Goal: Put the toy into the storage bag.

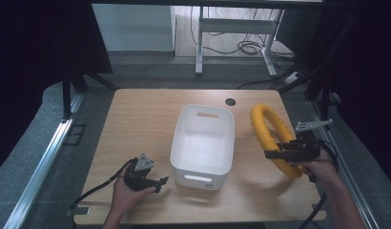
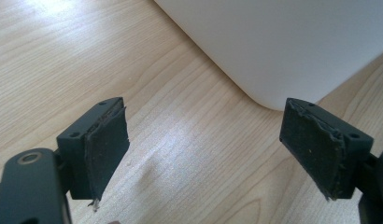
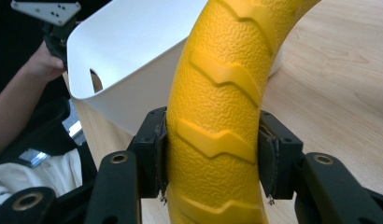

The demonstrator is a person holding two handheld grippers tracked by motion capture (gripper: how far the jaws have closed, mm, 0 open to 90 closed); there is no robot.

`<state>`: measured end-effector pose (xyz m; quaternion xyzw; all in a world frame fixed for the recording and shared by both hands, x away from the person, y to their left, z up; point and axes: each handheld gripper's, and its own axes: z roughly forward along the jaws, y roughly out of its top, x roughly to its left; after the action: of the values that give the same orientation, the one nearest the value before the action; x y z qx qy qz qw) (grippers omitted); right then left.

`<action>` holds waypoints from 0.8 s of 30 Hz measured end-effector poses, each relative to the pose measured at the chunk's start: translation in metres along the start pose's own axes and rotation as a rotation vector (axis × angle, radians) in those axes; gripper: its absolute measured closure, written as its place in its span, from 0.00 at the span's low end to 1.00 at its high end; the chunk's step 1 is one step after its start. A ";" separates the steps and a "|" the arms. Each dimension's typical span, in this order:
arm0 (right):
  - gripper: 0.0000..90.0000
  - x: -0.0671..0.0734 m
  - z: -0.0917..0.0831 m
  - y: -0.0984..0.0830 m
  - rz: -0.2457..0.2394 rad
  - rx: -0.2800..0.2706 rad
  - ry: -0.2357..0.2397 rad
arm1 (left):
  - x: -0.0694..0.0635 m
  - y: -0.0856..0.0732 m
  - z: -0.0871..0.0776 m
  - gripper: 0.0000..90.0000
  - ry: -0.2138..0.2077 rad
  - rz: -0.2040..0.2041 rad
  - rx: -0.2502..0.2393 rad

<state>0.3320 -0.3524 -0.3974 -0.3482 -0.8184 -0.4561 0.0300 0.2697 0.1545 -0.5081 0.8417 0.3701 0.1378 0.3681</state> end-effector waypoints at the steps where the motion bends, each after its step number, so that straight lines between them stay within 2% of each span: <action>1: 0.57 0.000 0.000 0.000 0.000 0.000 0.000 | 0.000 0.000 0.000 0.17 0.000 0.000 0.000; 5: 0.57 -0.003 -0.006 0.000 0.014 -0.036 0.002 | 0.000 0.000 0.000 0.17 0.001 0.000 0.000; 14: 0.57 -0.005 -0.008 0.000 0.015 -0.045 -0.002 | 0.000 0.000 0.000 0.17 0.001 0.000 0.000; 19: 0.57 -0.007 -0.009 0.002 0.004 -0.043 -0.026 | 0.000 0.000 0.001 0.17 0.004 0.003 0.004; 24: 0.57 -0.010 -0.011 0.002 0.013 -0.061 -0.024 | 0.001 0.000 0.001 0.17 0.003 0.002 0.003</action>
<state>0.3378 -0.3651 -0.3933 -0.3599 -0.8020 -0.4765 0.0124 0.2705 0.1543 -0.5086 0.8423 0.3701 0.1392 0.3662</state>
